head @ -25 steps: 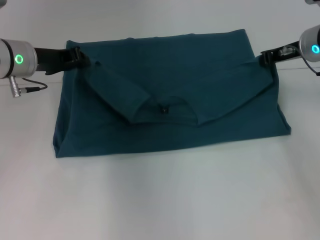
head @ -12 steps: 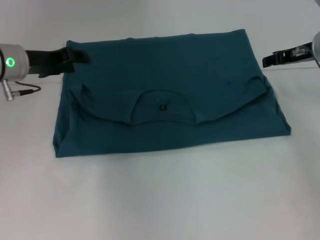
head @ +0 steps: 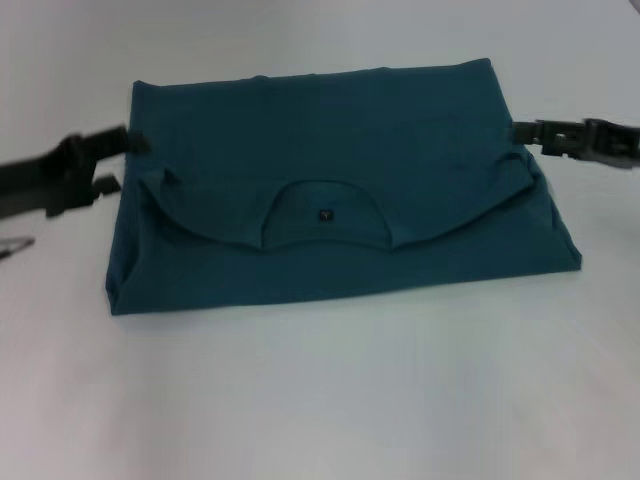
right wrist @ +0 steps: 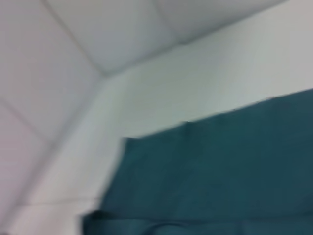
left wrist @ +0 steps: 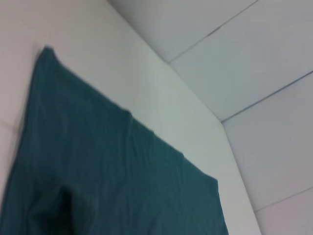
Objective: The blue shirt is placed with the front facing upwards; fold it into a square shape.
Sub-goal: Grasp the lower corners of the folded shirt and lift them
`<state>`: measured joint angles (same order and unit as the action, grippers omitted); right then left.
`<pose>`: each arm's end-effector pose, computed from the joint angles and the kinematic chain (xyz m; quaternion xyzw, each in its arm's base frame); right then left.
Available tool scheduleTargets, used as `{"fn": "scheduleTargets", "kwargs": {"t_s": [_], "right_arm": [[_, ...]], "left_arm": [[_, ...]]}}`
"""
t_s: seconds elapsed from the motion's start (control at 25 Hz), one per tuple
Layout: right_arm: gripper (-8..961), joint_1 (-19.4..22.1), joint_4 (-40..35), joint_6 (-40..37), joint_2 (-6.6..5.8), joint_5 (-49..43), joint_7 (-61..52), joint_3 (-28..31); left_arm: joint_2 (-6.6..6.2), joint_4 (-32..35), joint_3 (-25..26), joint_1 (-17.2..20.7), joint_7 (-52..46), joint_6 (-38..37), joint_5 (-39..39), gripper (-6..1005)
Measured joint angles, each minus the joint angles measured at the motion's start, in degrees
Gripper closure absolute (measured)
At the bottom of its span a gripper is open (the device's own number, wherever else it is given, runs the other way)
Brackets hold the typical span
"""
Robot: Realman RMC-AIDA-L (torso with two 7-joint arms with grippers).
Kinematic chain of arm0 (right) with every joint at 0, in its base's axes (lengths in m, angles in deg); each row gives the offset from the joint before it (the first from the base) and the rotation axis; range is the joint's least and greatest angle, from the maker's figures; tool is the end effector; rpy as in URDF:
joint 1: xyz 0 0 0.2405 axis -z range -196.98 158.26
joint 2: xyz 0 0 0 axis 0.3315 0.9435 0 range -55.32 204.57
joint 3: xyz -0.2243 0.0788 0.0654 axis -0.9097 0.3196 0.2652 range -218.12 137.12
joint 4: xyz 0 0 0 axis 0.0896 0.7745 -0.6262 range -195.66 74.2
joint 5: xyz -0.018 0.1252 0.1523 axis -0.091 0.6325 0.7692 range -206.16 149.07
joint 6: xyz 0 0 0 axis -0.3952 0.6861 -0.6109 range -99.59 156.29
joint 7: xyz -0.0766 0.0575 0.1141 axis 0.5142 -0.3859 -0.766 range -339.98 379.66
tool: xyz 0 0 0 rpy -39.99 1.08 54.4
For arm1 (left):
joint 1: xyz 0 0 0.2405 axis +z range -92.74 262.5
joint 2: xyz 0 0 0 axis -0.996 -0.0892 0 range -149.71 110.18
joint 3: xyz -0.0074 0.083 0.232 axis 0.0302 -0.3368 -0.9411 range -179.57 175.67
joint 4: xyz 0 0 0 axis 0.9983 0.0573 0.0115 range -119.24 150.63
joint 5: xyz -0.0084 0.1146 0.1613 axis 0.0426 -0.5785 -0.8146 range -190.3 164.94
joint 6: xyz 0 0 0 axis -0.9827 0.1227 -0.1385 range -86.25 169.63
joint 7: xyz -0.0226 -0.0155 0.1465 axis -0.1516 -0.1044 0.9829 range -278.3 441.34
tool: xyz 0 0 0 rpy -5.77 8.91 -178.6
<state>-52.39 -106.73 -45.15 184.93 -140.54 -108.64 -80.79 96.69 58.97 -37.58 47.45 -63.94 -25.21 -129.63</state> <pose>0.2577 0.3927 0.1003 -0.7769 0.5112 0.2731 0.2461 -0.2441 0.4078 0.0598 -0.6653 -0.6412 -0.3225 0.2056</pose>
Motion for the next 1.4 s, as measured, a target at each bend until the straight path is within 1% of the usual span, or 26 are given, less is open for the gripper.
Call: {"fn": "scheduleTargets", "kwargs": {"t_s": [0.08, 0.12, 0.2, 0.28, 0.52, 0.64, 0.84, 1.12, 1.28, 1.4], "right_arm": [[152, 2.6, 0.25, -3.02, 0.08, 4.24, 1.08, 0.29], [156, 3.83, 0.32, -4.13, 0.1, 5.63, 1.3, 0.35], [163, 5.3, 0.47, -5.48, 0.12, 6.77, 1.42, 0.37], [165, 5.91, 0.95, -5.95, 0.18, 6.8, 1.5, 0.36], [170, 6.21, 2.98, -6.18, 0.15, 6.85, 3.19, 0.78], [173, 6.11, 3.36, -6.07, 0.0, 6.86, 3.54, 0.87], [177, 6.24, 3.52, -6.1, -0.19, 7.18, 3.56, 1.27], [184, 6.44, 3.55, -6.42, -0.05, 7.04, 3.76, 3.09], [187, 6.54, 3.55, -6.44, -0.09, 7.02, 3.76, 3.17], [190, 6.55, 3.55, -6.43, -0.12, 7.02, 3.77, 3.19]], "left_arm": [[0.41, -0.3, 0.4, 1.33, 0.97, -1.52, 0.08, 160], [0.58, -0.39, 0.46, 1.81, 1.41, -2.0, -0.02, 140], [0.9, -0.9, 0.49, 2.73, 2.62, -2.26, -0.52, 140], [1.11, -1.77, 0.48, 3.22, 3.76, -1.85, -1.26, 139], [1.53, -7.45, 0.58, 3.58, 7.49, 4.18, -3.43, 139], [1.88, -8.72, 0.39, 3.6, 9.98, 5.96, -3.42, 140], [2.07, -9.32, -0.24, 3.58, 13.43, 7.69, -3.43, 140], [2.26, -9.74, -2.35, 3.52, 18.59, 10.44, -3.43, 139], [2.35, -10.31, -3.51, 3.37, 19.72, 11.2, -3.94, 139], [2.66, -10.38, -3.66, 3.37, 19.75, 11.41, -4.67, 139]]}}
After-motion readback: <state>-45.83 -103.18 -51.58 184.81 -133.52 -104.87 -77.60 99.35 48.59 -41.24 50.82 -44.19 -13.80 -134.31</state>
